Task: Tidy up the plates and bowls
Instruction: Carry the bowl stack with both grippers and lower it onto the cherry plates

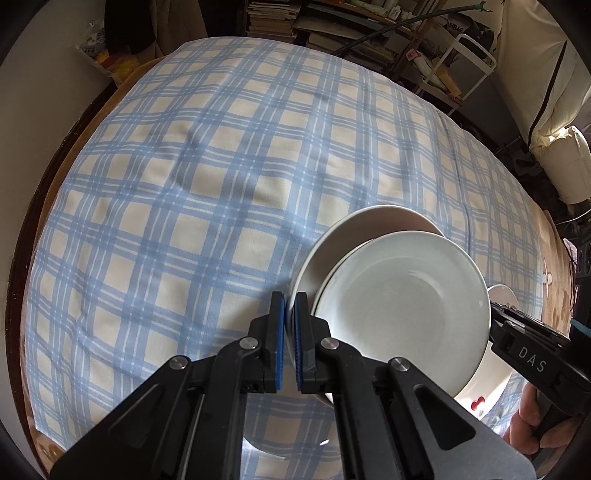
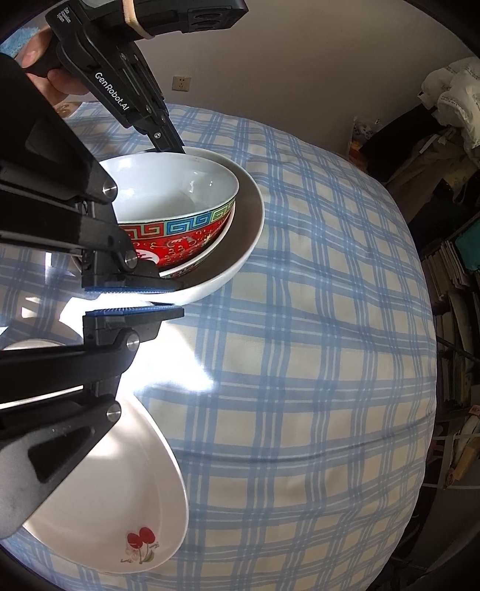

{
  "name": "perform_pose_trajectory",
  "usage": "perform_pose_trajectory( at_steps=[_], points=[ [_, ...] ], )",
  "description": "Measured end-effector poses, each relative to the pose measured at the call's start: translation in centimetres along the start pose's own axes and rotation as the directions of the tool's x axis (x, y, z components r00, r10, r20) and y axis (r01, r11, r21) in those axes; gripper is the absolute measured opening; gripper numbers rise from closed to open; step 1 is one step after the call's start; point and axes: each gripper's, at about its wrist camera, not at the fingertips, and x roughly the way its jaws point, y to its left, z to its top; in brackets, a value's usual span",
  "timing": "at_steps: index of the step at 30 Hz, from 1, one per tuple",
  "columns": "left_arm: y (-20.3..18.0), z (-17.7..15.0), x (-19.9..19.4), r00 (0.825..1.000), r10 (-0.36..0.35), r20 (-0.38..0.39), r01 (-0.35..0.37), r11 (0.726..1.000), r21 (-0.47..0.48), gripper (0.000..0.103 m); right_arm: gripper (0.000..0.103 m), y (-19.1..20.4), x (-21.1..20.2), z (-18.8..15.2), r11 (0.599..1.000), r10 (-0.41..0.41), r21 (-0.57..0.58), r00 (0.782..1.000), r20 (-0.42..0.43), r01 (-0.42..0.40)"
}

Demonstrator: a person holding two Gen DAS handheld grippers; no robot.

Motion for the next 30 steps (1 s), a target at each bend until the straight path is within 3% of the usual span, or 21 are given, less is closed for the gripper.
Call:
perform_pose_trajectory(
  at_steps=[15,30],
  points=[
    [-5.6,-2.5,-5.4,0.997,-0.048,0.066,0.043,0.996,0.076,0.002,0.010,-1.6,-8.1,-2.8,0.999,-0.033,0.004,0.994,0.102,0.033],
    [-12.8,-5.7,-3.4,0.998,-0.068,-0.014,0.069,0.983,0.169,0.001,0.010,-8.1,-11.3,-5.9,0.990,-0.103,0.105,0.991,0.089,0.093]
  ],
)
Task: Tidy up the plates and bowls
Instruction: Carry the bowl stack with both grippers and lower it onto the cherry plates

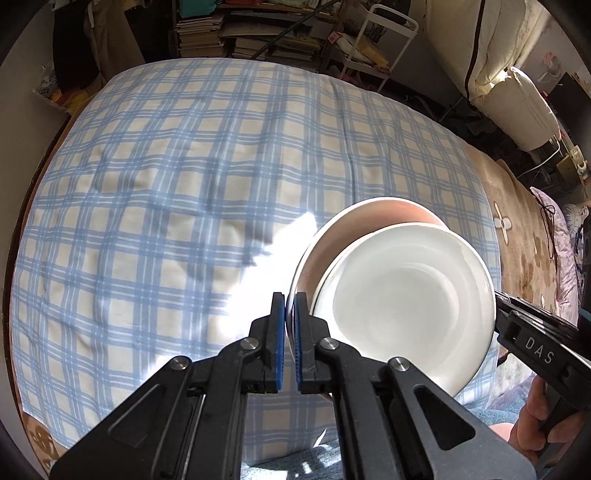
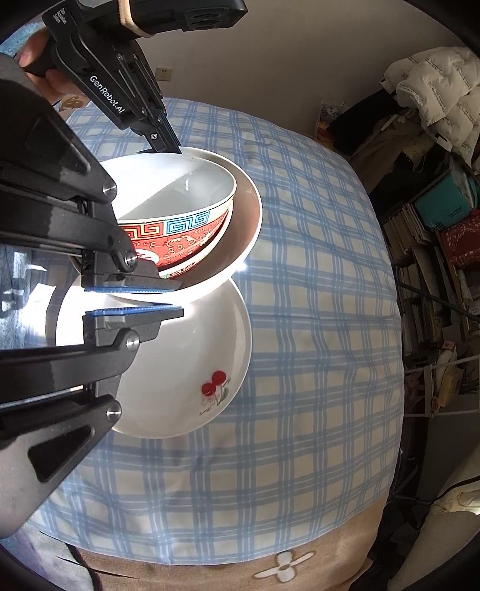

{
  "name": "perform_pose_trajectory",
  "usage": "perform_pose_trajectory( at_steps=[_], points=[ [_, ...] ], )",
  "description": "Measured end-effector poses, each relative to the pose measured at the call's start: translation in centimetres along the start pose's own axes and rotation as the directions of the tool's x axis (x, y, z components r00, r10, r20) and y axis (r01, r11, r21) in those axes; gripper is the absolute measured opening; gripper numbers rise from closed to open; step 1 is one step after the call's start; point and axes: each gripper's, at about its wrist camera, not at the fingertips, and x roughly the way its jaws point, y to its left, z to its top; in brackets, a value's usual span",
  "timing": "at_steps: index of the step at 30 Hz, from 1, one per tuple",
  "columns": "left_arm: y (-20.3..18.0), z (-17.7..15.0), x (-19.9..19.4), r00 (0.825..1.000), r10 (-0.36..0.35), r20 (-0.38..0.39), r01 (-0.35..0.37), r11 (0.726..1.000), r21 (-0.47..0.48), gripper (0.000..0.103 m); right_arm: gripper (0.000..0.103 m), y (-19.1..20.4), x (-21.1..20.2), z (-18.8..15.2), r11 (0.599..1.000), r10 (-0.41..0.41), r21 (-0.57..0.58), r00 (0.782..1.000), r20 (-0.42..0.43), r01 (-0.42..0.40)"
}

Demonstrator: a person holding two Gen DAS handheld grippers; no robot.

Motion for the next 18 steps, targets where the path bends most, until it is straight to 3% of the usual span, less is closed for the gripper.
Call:
perform_pose_trajectory(
  at_steps=[13,18],
  points=[
    [-2.2,-1.5,4.2,0.995,0.013,-0.101,-0.011,1.000,0.024,0.001,0.011,-4.2,2.5,-1.2,0.997,-0.016,0.071,0.996,-0.092,0.023],
    [-2.8,-1.4,4.6,0.995,0.007,-0.099,-0.003,0.999,0.036,0.002,0.011,-4.8,2.7,-1.1,0.996,-0.024,0.078,0.995,-0.097,0.031]
  ],
)
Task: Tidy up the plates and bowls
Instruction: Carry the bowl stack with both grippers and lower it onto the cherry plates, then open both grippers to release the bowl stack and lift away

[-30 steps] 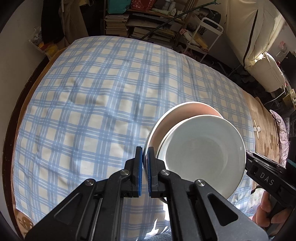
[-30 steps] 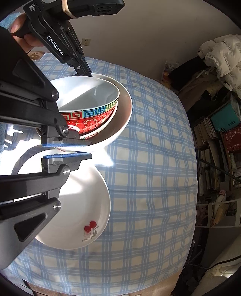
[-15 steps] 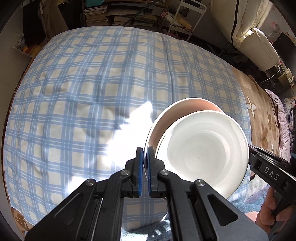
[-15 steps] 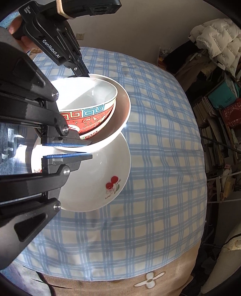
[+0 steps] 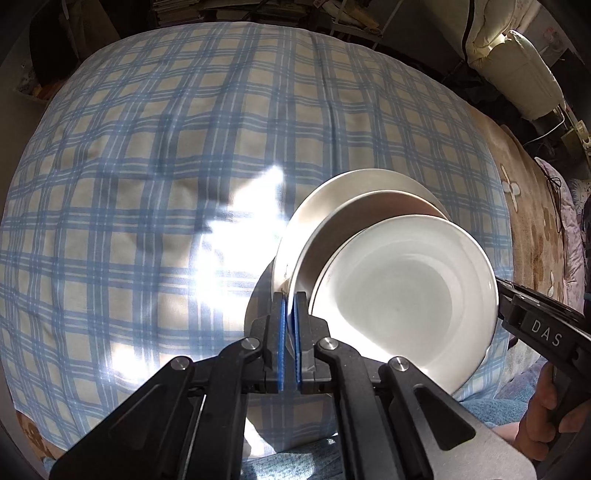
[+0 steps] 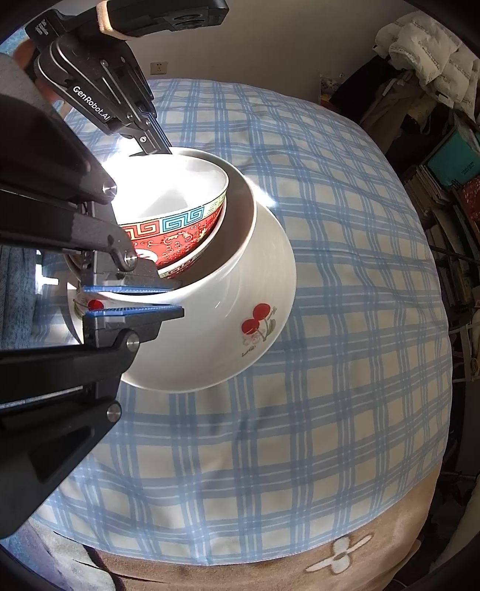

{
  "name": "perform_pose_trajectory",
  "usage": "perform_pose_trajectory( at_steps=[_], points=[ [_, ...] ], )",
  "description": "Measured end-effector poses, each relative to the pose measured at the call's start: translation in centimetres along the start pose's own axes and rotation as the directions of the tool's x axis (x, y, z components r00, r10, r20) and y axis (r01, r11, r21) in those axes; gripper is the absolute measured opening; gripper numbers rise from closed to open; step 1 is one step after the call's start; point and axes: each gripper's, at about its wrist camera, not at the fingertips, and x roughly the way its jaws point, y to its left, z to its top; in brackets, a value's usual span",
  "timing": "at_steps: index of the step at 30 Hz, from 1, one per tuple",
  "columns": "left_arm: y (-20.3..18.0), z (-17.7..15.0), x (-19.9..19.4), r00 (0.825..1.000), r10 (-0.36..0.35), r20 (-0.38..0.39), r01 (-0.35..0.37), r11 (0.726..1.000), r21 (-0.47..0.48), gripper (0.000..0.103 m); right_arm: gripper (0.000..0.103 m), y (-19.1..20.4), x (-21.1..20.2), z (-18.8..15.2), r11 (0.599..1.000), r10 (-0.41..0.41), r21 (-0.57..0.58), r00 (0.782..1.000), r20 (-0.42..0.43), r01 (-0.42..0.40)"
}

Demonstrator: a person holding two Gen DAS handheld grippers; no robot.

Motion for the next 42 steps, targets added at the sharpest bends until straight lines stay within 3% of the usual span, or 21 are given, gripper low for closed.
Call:
perform_pose_trajectory(
  at_steps=[8,15,19,23,26,29,32,37,42],
  points=[
    [0.0,0.1,0.0,1.000,-0.012,0.015,0.012,1.000,0.020,0.003,0.011,-0.5,0.3,0.3,1.000,0.014,-0.018,1.000,-0.016,-0.014],
    [-0.2,-0.5,-0.6,0.999,0.019,0.039,-0.021,0.997,0.069,0.009,0.011,-0.5,0.2,0.1,0.999,0.009,-0.037,0.999,-0.039,-0.010],
    [-0.7,-0.5,-2.4,0.990,0.064,0.127,-0.077,0.992,0.102,0.013,0.012,-0.3,-0.6,0.2,0.999,0.020,-0.047,1.000,-0.017,-0.021],
    [-0.5,-0.5,-3.4,0.988,0.068,0.141,-0.083,0.991,0.103,0.013,0.035,-0.3,-2.1,0.4,0.999,0.006,-0.049,0.999,0.048,-0.004],
    [-0.1,-1.1,-4.0,0.985,0.090,0.148,-0.105,0.989,0.101,0.013,0.041,-0.4,-2.8,0.2,0.999,0.019,-0.047,0.997,0.073,-0.015],
    [0.5,-1.7,-4.9,0.976,0.124,0.178,-0.142,0.986,0.088,0.014,0.056,-0.1,-4.1,-0.2,0.998,0.031,-0.065,0.992,0.125,-0.023],
    [1.5,-2.4,-6.5,0.961,0.161,0.224,-0.175,0.984,0.044,0.016,0.065,0.8,-5.4,-0.9,0.992,0.080,-0.106,0.984,0.157,-0.064],
    [2.7,-3.9,-9.5,0.925,0.223,0.307,-0.231,0.973,-0.011,0.023,0.080,2.4,-8.0,-2.6,0.981,0.103,-0.186,0.966,0.238,-0.059],
    [3.3,-5.6,-12.3,0.885,0.258,0.387,-0.259,0.965,-0.052,0.038,0.096,3.7,-11.2,-4.6,0.964,0.151,-0.258,0.922,0.356,-0.058]
  ],
)
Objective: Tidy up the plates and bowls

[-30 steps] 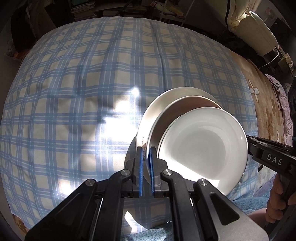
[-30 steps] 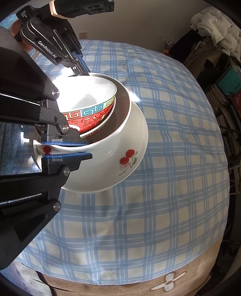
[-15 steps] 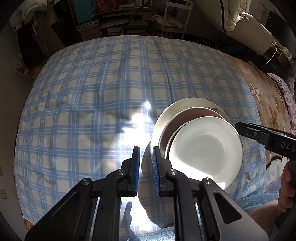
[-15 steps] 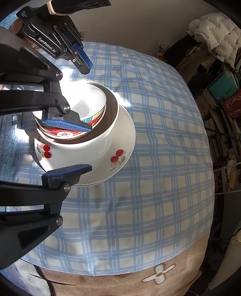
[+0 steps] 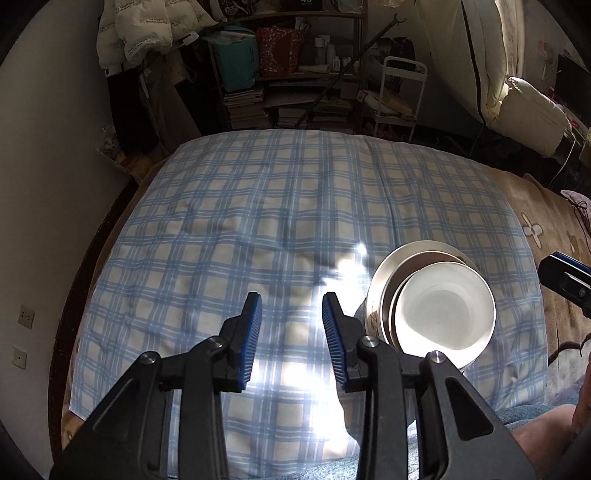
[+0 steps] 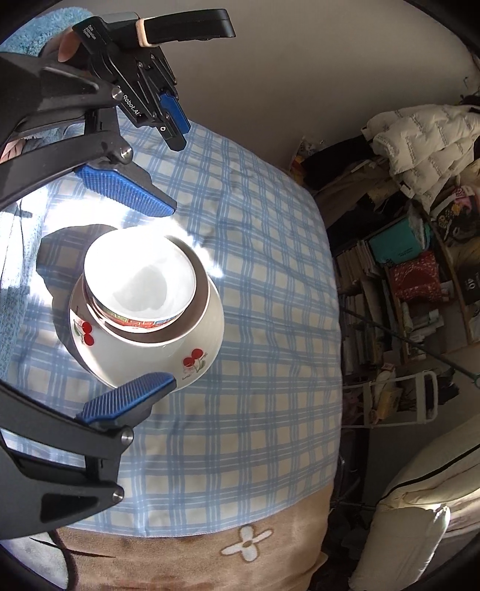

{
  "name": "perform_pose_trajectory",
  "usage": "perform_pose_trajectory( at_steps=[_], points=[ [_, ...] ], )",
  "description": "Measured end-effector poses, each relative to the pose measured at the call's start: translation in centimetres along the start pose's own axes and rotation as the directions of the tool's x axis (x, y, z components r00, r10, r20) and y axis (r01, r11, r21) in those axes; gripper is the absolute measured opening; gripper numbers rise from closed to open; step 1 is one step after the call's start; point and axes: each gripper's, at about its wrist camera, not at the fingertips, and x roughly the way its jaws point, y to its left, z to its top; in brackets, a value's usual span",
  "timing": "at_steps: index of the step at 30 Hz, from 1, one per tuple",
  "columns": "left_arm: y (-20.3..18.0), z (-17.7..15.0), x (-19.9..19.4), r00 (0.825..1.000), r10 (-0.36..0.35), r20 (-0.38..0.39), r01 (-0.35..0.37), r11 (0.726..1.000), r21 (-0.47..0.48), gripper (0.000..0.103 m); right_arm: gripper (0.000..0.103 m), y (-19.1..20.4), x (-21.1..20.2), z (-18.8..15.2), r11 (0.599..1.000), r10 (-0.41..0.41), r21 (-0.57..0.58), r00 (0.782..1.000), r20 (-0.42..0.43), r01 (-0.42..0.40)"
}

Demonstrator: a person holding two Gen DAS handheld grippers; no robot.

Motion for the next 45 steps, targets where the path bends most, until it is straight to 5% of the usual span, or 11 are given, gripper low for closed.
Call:
perform_pose_trajectory(
  at_steps=[4,6,12,19,24,34,45],
  points=[
    [0.8,-0.6,-2.2,0.996,0.040,0.075,-0.040,0.999,-0.010,0.056,0.099,1.4,-2.2,-0.2,0.999,0.017,-0.041,0.996,0.092,-0.013],
    [1.1,-1.1,-3.5,0.991,0.061,0.122,-0.061,0.998,-0.004,0.073,0.099,2.0,-3.1,-0.4,0.998,0.012,-0.060,0.990,0.140,-0.004],
    [1.9,-2.2,-7.3,0.959,0.124,0.256,-0.125,0.992,-0.011,0.093,0.103,3.4,-5.5,-1.0,0.993,-0.024,-0.106,0.960,0.279,0.056],
    [2.4,-3.7,-10.6,0.905,0.176,0.387,-0.181,0.983,-0.026,0.100,0.103,4.3,-7.2,-1.9,0.991,-0.036,-0.105,0.926,0.375,0.081],
    [2.8,-4.3,-11.4,0.885,0.180,0.430,-0.178,0.983,-0.045,0.101,0.103,4.7,-7.4,-2.5,0.986,-0.076,-0.106,0.912,0.403,0.128],
    [3.4,-4.4,-10.1,0.897,0.188,0.399,-0.180,0.982,-0.058,0.101,0.103,5.4,-6.0,-3.1,0.967,-0.146,-0.134,0.904,0.401,0.216],
    [3.7,-4.4,-9.2,0.902,0.202,0.382,-0.195,0.979,-0.057,0.101,0.103,5.5,-5.2,-3.1,0.965,-0.145,-0.148,0.908,0.394,0.218]
  ],
)
